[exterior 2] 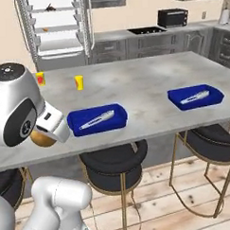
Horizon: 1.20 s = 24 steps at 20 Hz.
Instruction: Gather the carrot and potato from the fridge and place them on a tray on the dining counter. Then gather the fish and chicken drumstick from the fridge and place them on the other tray.
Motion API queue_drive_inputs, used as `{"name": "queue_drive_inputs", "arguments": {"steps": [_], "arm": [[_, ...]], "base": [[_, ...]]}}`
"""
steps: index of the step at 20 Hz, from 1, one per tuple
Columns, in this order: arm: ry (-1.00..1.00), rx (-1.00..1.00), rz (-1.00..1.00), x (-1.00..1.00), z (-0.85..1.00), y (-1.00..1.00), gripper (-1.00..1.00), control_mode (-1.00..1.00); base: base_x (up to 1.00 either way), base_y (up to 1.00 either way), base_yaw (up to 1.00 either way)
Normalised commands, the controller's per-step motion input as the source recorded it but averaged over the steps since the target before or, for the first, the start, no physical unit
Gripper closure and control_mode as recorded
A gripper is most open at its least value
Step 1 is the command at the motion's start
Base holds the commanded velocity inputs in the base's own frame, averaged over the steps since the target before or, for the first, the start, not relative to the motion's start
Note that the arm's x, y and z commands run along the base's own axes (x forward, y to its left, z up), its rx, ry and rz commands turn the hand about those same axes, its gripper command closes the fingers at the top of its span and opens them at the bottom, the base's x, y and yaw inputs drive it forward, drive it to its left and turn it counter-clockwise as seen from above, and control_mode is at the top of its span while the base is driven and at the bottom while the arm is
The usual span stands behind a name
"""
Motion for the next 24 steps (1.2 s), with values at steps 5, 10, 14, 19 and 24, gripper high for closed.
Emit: {"name": "queue_drive_inputs", "arguments": {"steps": [5,10,14,19,24], "arm": [[0.00,0.00,0.00,0.00,0.00,0.00,1.00,1.00],[0.00,0.00,0.00,0.00,0.00,0.00,1.00,1.00],[0.00,0.00,0.00,0.00,0.00,0.00,1.00,1.00],[0.00,0.00,0.00,0.00,0.00,0.00,1.00,1.00],[0.00,0.00,0.00,0.00,0.00,0.00,1.00,1.00]], "base": [[0.54,-0.23,0.56],[0.28,-0.56,0.47],[0.14,-0.75,0.41],[0.29,-0.74,0.37],[-0.20,-0.61,0.19]]}}
